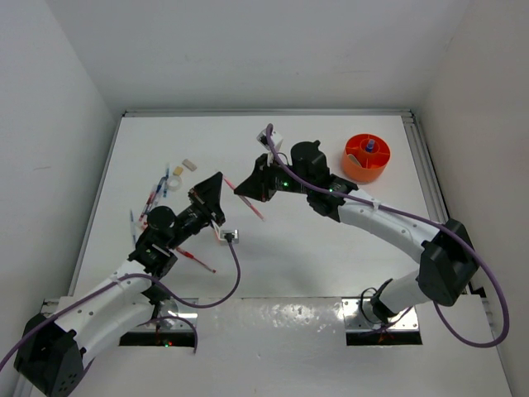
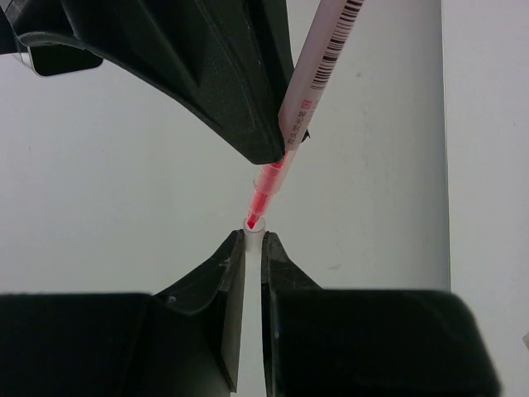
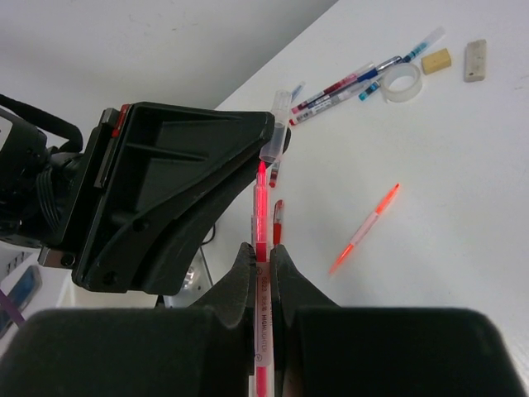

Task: Sort the stationery into containers
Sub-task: Close the pen cap on the pen.

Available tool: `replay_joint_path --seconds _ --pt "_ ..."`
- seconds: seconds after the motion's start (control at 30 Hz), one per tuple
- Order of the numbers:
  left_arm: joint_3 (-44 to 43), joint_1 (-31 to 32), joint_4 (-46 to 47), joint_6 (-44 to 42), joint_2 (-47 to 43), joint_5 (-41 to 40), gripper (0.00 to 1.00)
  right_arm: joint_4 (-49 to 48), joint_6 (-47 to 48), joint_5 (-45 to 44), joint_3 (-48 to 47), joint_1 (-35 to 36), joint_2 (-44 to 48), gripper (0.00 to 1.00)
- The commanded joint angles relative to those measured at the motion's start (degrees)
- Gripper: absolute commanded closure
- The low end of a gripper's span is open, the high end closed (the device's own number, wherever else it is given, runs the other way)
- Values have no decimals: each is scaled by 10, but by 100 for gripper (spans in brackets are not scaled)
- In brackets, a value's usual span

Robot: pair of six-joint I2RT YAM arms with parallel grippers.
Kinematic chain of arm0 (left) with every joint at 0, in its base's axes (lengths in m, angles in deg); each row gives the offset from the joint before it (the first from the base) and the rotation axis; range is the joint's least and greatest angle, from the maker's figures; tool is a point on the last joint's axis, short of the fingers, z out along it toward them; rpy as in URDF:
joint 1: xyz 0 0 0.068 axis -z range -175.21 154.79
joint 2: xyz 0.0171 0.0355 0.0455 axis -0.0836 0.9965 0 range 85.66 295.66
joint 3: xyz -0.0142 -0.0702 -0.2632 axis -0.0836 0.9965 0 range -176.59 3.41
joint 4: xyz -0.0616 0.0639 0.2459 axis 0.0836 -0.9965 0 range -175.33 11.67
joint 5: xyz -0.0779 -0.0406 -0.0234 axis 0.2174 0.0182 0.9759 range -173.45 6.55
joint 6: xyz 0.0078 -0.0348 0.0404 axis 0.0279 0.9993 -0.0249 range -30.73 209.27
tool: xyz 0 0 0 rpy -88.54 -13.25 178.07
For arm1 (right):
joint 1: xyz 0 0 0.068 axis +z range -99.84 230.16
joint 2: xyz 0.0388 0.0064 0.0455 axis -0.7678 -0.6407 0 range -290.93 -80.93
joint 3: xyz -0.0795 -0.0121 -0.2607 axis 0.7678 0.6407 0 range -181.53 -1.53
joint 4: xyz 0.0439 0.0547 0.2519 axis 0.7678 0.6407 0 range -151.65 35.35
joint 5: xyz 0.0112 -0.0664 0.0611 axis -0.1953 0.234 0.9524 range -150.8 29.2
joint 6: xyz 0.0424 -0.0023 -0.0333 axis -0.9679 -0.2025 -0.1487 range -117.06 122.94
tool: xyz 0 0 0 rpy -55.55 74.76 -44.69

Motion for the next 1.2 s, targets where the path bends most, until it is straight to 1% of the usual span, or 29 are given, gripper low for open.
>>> replay_joint_path --seconds 0.0,0.4,0.8,0.97,1.17 --pt "-11 5 15 -12 -5 -1 100 -8 12 -2 -16 3 9 100" --pt "-9 5 0 -29 -7 14 100 -8 17 -7 -16 3 13 100" --pt "14 5 1 -108 -15 34 100 -2 8 -11 -19 4 8 100" --pt "23 3 -3 -127 -18 28 100 -1 8 -20 -11 3 15 100" --pt "34 5 5 -152 -19 40 100 -2 -2 -25 -17 1 9 100"
